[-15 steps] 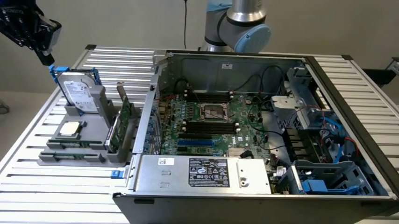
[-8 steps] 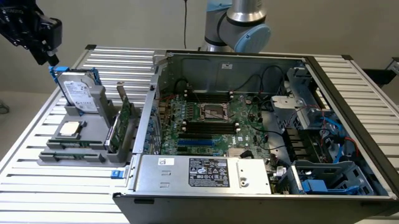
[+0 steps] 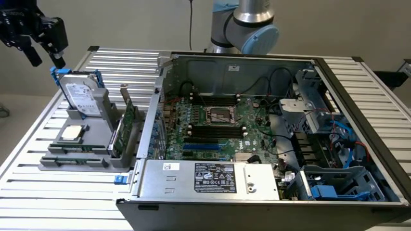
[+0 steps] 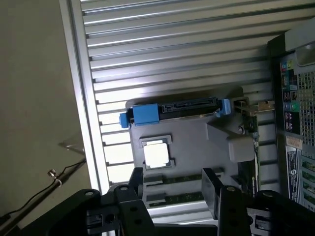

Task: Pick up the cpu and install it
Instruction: 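Pick up the cpu and move it towards the insertion slot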

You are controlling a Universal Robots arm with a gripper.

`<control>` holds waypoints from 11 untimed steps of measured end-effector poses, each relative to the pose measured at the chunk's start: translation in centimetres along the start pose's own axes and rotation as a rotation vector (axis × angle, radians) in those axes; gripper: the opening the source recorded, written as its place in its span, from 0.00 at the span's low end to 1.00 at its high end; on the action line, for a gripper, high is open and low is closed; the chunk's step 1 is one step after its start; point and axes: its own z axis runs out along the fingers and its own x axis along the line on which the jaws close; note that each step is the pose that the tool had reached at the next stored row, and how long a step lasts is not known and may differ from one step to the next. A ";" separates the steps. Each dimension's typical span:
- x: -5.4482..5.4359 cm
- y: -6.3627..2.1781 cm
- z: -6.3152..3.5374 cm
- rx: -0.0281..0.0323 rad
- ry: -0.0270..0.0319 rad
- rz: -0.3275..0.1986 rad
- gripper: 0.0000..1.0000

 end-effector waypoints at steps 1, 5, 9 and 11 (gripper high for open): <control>0.0 -0.05 0.16 -0.0006 0.0012 -0.009 0.60; 0.0 -0.24 0.76 -0.0027 0.0073 -0.047 0.60; 0.0 -0.37 1.36 -0.0041 0.0131 -0.092 0.60; 0.0 -0.43 1.66 -0.0046 0.0163 -0.113 0.60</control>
